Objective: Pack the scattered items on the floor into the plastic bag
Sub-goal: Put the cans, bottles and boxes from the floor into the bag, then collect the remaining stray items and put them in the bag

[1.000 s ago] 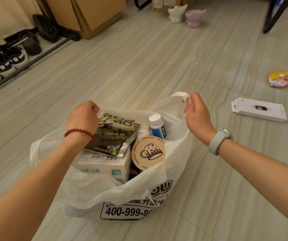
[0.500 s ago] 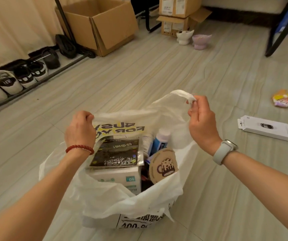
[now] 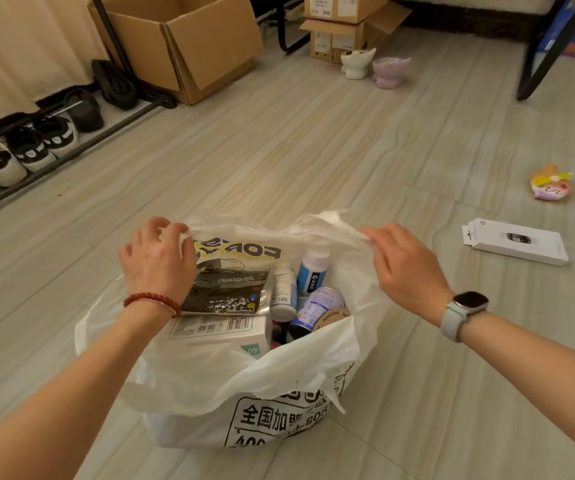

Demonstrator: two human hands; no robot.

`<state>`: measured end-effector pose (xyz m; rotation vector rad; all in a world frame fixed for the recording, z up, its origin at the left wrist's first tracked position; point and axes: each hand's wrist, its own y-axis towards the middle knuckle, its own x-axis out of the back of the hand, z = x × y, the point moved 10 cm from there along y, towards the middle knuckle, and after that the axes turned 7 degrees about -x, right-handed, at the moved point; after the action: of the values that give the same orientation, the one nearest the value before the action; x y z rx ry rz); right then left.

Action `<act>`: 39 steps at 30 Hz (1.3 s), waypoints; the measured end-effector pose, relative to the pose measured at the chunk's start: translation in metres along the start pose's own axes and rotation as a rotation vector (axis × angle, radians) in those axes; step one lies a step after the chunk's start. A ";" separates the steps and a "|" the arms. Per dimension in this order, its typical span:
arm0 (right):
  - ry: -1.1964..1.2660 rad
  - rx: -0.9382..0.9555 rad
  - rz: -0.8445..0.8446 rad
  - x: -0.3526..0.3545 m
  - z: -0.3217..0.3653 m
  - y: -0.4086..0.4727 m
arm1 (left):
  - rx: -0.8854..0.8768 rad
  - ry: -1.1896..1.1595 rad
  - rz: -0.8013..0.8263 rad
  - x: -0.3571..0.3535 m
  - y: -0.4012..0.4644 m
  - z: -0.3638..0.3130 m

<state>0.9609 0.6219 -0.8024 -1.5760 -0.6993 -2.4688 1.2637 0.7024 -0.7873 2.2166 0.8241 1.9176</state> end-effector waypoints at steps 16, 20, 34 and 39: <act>0.053 -0.586 0.638 0.059 -0.034 -0.094 | 0.032 -0.090 0.955 0.007 -0.093 -0.174; 0.300 -1.039 0.568 0.182 -0.047 -0.152 | 0.050 -0.209 1.095 0.100 -0.105 -0.242; 0.484 -1.511 0.367 0.570 -0.096 -0.199 | -0.242 -0.390 1.106 0.332 -0.010 -0.541; 0.523 -1.570 0.214 0.608 -0.145 -0.179 | -0.347 -0.391 1.119 0.327 0.019 -0.607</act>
<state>0.5080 0.7981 -0.3705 -0.8181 1.7189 -2.9625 0.7186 0.6712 -0.3652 2.8744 -0.9300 1.5320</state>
